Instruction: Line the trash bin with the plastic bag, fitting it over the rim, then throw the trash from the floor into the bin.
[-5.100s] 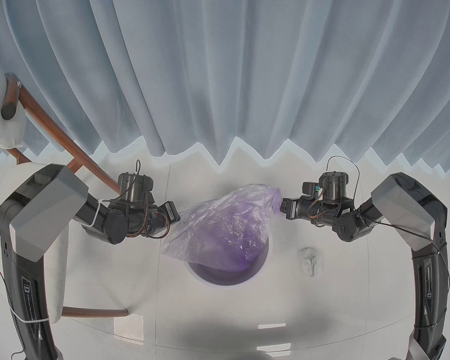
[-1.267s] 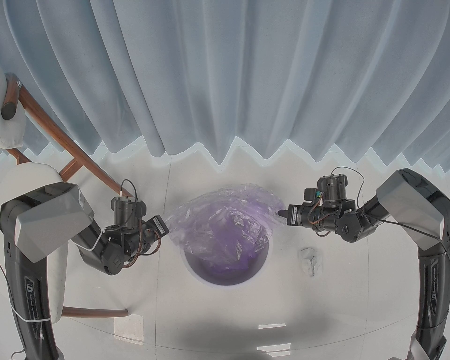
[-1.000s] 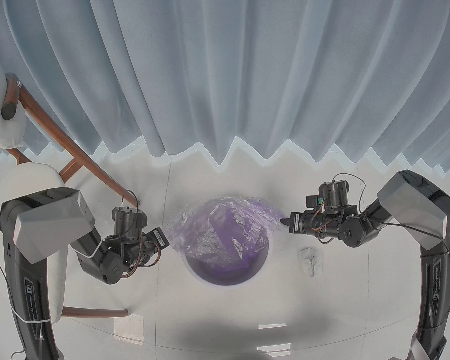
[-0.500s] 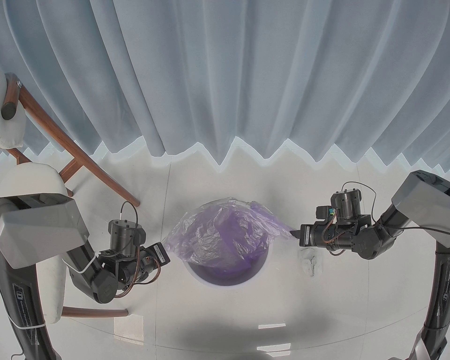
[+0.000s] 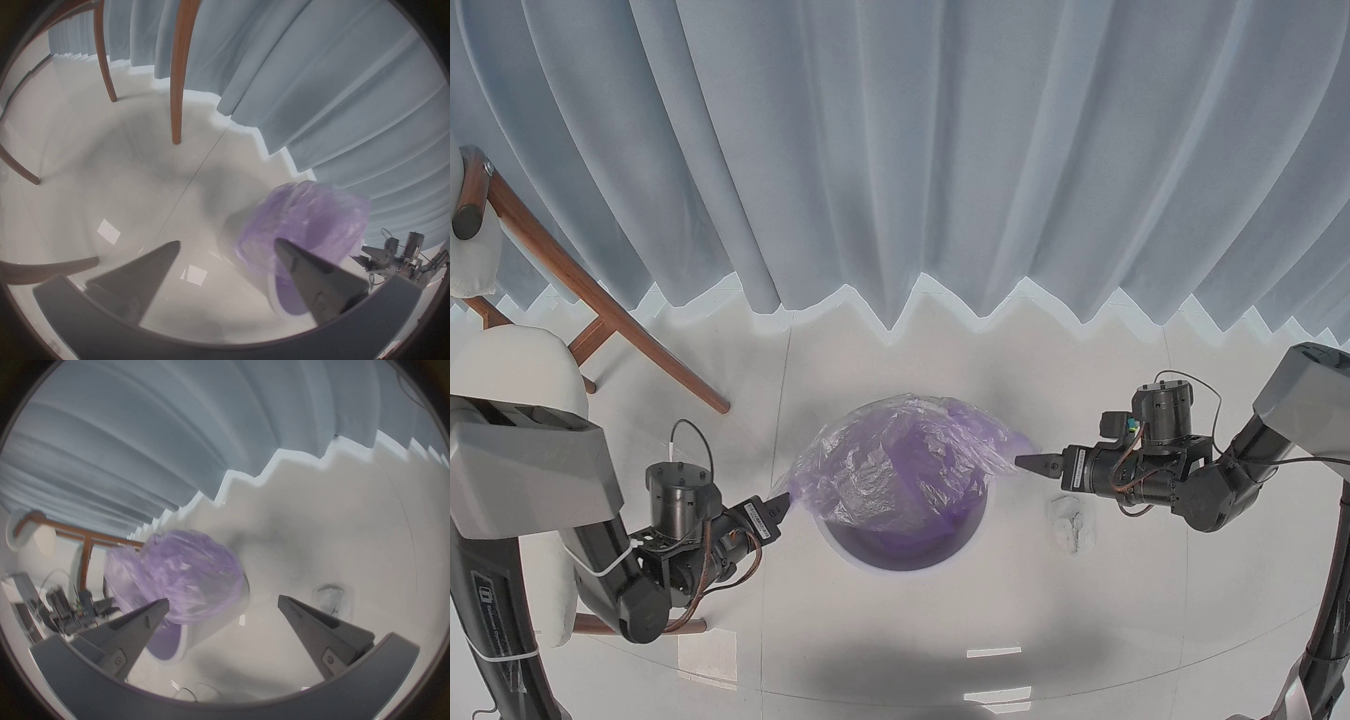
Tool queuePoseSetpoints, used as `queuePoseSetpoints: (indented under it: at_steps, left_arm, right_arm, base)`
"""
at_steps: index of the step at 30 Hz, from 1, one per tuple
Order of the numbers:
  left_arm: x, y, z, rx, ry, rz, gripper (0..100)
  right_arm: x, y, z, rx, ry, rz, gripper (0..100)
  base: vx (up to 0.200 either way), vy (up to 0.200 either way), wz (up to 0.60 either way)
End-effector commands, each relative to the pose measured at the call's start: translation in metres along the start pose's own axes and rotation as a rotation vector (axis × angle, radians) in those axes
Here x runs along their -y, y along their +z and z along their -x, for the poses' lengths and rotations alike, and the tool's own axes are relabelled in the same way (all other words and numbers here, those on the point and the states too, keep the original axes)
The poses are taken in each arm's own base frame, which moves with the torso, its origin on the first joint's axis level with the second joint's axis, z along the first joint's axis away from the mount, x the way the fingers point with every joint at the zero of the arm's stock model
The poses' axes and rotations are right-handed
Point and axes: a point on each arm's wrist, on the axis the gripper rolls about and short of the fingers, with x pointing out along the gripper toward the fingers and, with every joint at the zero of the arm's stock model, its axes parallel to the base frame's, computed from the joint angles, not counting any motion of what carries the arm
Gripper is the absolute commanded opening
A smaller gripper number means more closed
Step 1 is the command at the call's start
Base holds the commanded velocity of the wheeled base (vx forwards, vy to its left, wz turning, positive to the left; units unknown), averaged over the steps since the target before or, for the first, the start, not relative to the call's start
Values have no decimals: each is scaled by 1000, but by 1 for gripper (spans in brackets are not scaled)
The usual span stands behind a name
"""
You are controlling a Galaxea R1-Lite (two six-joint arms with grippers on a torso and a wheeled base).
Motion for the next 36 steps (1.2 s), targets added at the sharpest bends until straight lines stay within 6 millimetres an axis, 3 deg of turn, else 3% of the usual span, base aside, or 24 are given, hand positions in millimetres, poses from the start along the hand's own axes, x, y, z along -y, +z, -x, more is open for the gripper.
queuePoseSetpoints:
  at_steps: [1,4,7,12,25,32,36]
  left_arm:
    - [8,18,57,81,-120,14,100]
    - [6,24,102,136,-188,23,100]
    - [2,23,144,166,-232,18,100]
    - [10,37,171,270,-329,80,100]
    - [19,34,164,219,-381,137,100]
    - [42,46,148,82,-611,166,100]
    - [60,54,106,117,-640,-56,100]
  right_arm:
    - [-19,26,48,119,35,-117,100]
    - [-25,33,82,184,34,-200,100]
    - [-29,28,119,239,11,-251,100]
    - [-35,13,149,256,0,-254,100]
    - [-46,-25,157,244,-140,-221,100]
    - [-43,-30,162,358,-158,-177,100]
    - [-38,-46,165,339,-202,-180,100]
  base:
    - [0,0,0]
    - [0,0,0]
    - [0,0,0]
    - [0,0,0]
    - [0,0,0]
    - [0,0,0]
    - [0,0,0]
